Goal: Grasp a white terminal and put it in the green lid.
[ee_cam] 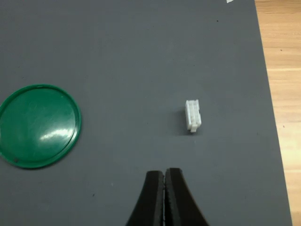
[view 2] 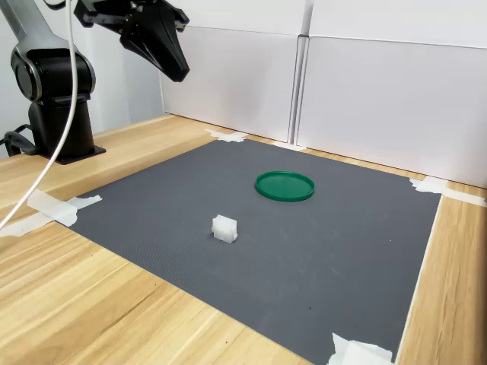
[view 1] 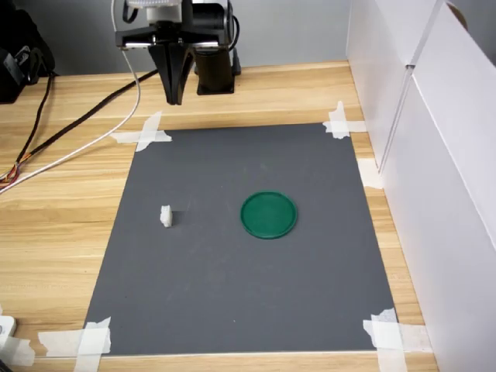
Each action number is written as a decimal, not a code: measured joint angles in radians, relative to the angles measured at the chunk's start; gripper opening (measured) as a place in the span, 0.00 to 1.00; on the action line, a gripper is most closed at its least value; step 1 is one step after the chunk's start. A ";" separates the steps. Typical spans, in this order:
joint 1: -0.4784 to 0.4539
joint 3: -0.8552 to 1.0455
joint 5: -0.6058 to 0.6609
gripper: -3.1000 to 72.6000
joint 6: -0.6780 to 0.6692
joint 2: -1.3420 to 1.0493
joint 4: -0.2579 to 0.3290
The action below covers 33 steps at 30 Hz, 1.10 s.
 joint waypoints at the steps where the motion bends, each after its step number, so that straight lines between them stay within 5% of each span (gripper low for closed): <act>1: 0.000 -0.010 -0.003 0.01 0.000 0.030 0.000; 11: 0.000 -0.124 0.035 0.01 -0.022 0.279 -0.114; 20: 0.000 -0.274 0.249 0.05 -0.062 0.486 -0.082; 25: 0.000 -0.352 0.265 0.26 -0.191 0.538 -0.047; 33: 0.000 -0.436 0.327 0.80 -0.251 0.611 -0.037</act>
